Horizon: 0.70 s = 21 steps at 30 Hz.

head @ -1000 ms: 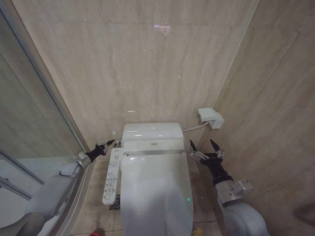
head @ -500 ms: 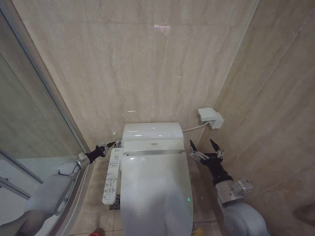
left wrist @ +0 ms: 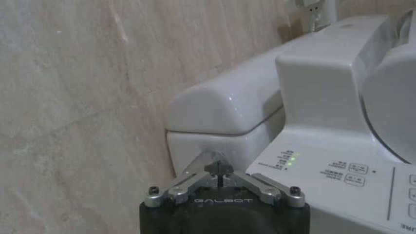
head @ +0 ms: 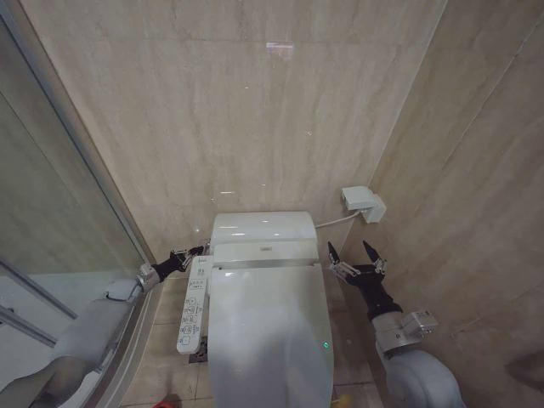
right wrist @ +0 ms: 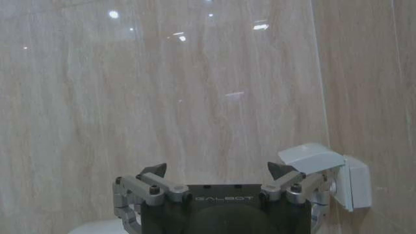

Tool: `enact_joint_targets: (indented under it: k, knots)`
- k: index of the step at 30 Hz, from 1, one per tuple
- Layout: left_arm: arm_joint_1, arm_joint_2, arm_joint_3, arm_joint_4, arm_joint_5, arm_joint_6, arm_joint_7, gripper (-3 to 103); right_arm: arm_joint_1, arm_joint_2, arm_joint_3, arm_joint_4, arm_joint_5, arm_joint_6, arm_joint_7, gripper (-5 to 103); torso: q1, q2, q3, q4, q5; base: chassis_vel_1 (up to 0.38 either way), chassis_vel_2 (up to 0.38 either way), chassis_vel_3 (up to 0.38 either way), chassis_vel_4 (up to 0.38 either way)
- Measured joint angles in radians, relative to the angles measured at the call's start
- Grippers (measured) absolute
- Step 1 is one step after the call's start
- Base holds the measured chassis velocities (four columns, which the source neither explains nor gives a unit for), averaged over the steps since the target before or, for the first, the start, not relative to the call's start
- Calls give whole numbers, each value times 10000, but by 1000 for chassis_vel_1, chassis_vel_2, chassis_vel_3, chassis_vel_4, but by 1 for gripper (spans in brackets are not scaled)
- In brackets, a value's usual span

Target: Open the toilet lid, clean the toilet bowl with a toilet brush, close the toilet lid, and flush.

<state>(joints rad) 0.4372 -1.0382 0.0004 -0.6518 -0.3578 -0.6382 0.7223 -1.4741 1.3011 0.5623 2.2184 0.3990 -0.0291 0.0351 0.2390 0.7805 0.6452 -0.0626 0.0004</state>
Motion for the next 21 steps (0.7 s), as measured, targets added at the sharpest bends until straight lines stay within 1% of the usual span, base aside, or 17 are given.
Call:
enact_joint_targets:
  k: [8, 10, 11, 12, 21]
  knots:
    - [-11, -127, 11, 283, -88, -15, 227, 0, 0, 0, 0, 0, 0, 0, -2, 100, -1, 1, -1, 1, -1, 0, 0, 0, 0]
    - [18, -136, 12, 314, -89, -15, 260, 0, 0, 0, 0, 0, 0, 0, -2, 100, -1, 0, -1, 0, -1, 0, 0, 0, 0]
    - [49, -154, -5, 347, -107, -15, 277, 0, 1, -1, 0, 0, 0, 0, -2, 100, 0, 0, 0, 0, -7, 0, 0, 0, 0]
    - [66, -160, -16, 364, -139, -15, 296, 0, 0, 0, 0, 0, 0, 0, -2, 100, 0, 0, -1, -4, -3, 0, 0, 0, 0]
    - [30, -174, 5, 462, -250, 15, 369, 0, 1, 0, 0, 0, 0, 0, -2, 100, 0, 0, 2, -2, -7, 0, 0, 0, 0]
